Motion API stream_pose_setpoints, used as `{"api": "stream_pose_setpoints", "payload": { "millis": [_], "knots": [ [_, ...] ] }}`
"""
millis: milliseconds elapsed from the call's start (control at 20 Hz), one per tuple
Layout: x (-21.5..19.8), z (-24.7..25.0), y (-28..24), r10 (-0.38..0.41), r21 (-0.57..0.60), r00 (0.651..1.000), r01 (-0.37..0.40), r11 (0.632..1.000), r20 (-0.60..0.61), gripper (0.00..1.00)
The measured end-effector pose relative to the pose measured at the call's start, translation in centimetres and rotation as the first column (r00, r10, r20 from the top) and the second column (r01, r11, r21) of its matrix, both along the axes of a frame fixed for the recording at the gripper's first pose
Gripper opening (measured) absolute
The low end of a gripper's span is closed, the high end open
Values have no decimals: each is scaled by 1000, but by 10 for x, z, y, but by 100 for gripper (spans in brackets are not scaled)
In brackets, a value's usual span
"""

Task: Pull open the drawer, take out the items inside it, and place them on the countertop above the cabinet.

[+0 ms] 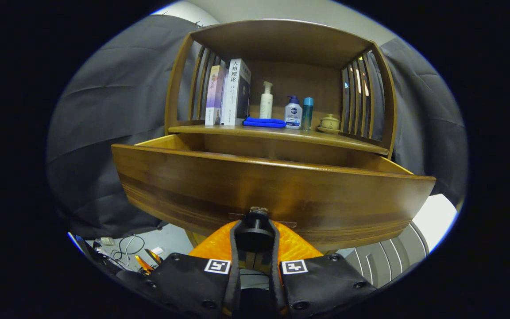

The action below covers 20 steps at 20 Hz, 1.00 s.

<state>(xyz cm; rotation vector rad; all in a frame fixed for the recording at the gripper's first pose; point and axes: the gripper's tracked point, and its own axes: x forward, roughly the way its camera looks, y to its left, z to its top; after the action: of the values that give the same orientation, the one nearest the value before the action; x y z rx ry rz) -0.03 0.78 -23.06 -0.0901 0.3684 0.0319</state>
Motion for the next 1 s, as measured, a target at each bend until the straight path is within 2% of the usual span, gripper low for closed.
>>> {"api": "stream_pose_setpoints", "payload": {
  "millis": [400, 800, 1000],
  "knots": [
    [-35, 0, 8, 47, -10, 999, -48, 999, -7, 28],
    [-44, -3, 11, 65, -24, 998, -65, 998, -9, 28],
    [-53, -9, 16, 119, -26, 992, -120, 992, -36, 59]
  ]
}}
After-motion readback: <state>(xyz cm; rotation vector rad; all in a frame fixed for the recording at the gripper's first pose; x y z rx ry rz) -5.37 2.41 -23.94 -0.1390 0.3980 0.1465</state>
